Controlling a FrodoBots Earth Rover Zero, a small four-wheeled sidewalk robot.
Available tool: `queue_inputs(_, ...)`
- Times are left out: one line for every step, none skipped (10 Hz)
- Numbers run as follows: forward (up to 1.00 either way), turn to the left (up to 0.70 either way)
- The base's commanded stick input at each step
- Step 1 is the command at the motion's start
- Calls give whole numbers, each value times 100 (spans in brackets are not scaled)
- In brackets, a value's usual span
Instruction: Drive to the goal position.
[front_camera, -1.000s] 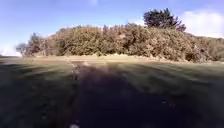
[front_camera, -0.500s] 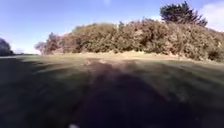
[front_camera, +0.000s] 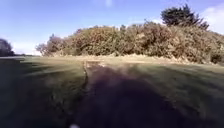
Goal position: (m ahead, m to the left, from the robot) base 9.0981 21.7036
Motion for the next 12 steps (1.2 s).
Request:
queue_inputs(85,0)
queue_inputs(85,0)
queue_inputs(85,0)
queue_inputs(85,0)
queue_inputs(85,0)
queue_inputs(85,0)
queue_inputs(85,0)
queue_inputs(85,0)
queue_inputs(85,0)
queue_inputs(85,0)
queue_inputs(85,0)
queue_inputs(85,0)
